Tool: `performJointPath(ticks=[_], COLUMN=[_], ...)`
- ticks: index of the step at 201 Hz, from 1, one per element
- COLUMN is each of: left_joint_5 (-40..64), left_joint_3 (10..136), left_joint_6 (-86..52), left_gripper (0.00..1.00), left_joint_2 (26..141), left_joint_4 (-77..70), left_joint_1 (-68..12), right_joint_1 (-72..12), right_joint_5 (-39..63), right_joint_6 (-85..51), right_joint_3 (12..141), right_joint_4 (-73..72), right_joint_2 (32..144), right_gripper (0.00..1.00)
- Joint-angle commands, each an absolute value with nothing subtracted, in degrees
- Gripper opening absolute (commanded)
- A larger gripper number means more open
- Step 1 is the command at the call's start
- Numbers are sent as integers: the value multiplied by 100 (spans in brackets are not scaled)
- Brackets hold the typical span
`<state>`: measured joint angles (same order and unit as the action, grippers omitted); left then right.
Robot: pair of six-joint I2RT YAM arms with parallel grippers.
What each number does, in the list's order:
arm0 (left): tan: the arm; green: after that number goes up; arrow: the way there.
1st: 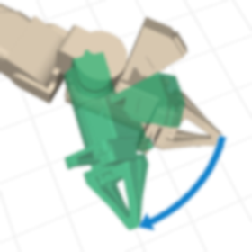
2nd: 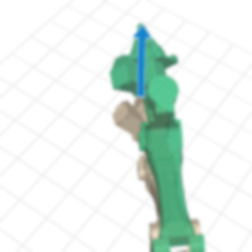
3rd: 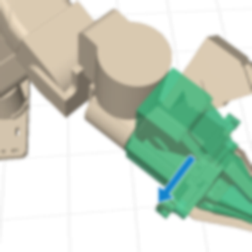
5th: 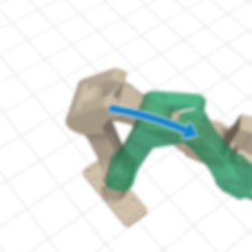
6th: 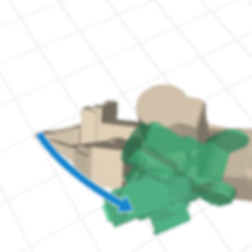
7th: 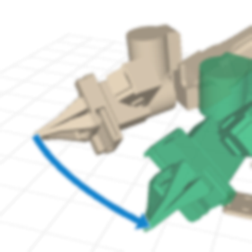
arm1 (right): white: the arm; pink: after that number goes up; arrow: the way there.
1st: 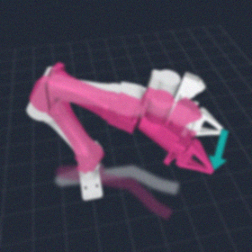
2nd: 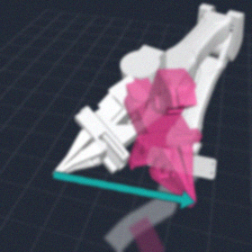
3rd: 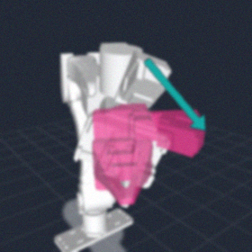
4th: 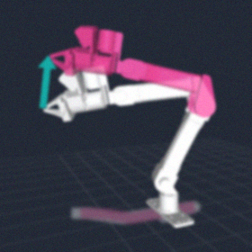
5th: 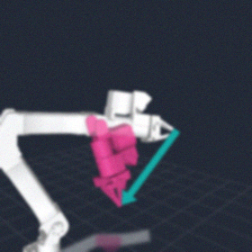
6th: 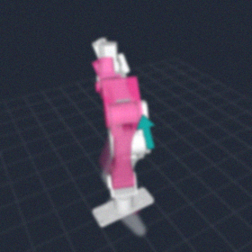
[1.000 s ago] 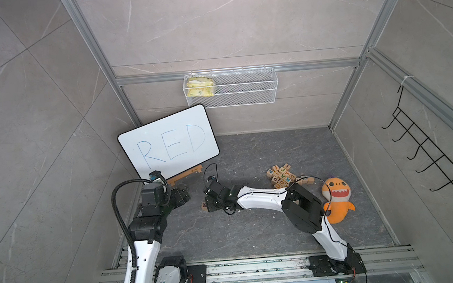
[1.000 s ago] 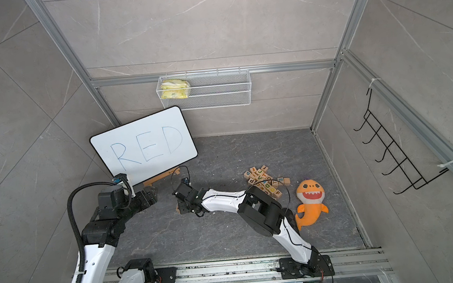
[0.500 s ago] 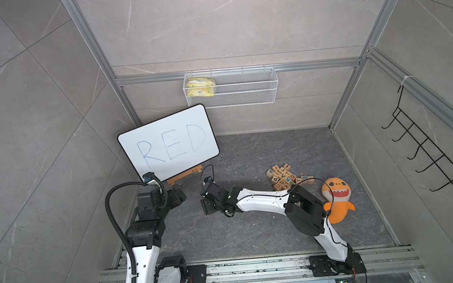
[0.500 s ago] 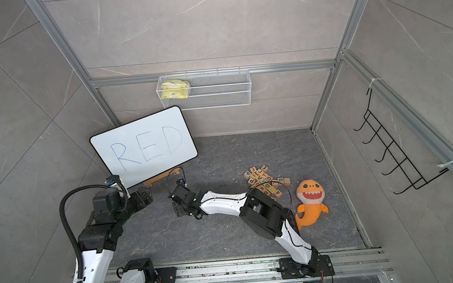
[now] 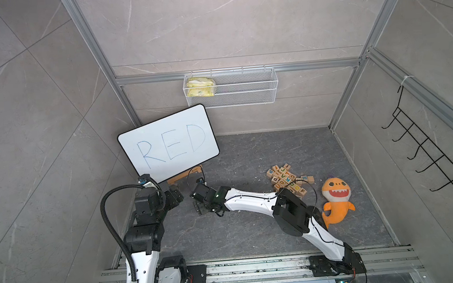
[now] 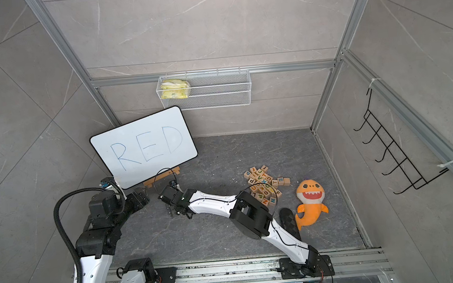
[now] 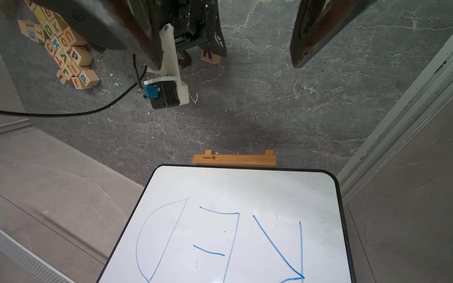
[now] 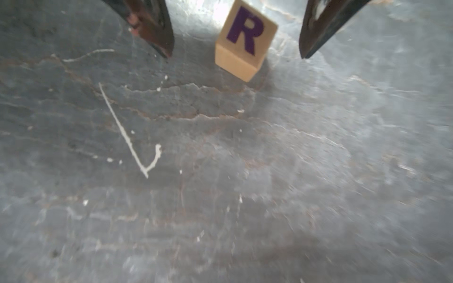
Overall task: Assemble the uppercase word "red" with letter blocks
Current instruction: Adjust the letter block at the center of the board.
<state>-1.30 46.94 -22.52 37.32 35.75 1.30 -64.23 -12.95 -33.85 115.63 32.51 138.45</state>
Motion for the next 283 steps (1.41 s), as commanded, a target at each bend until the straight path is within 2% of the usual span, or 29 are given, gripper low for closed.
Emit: performJointPath(ticks=[1,79,119,171,201,241,283], left_joint_5=[-143,-44,-18,24,27,74,80], left_joint_3=[4682,4684,4660,4665,4657,4672,4667], left_joint_6=[-2312,-2320,-2326,-2325,-2322,-2324,-2315], left_gripper=[85,85,85,85,85,85,85], left_joint_2=[3691,3762,3768,3806,3823,3841,3833], left_joint_4=[3406,3401,3375,3362,3366,3366,3366], left_joint_1=[176,211,220,226,226,239,237], right_joint_1=[-6451,-6404,-6069,-5794,-5794,-6047,-6126], right_joint_5=[-1511,-1723,-1556,-1229,-1324,-1090,-878], right_joint_6=[-3415,-3331,-3430,-3359,-3459,-3128,-3009], right_joint_3=[11815,10964,10278,10456,10530,9608,9535], right_joint_4=[3775,3651,3186,2886,2994,2145,1907], right_joint_2=[13988,13447,13102,13225,13141,12412,12438], right_gripper=[81,76,75,74,73,72,72])
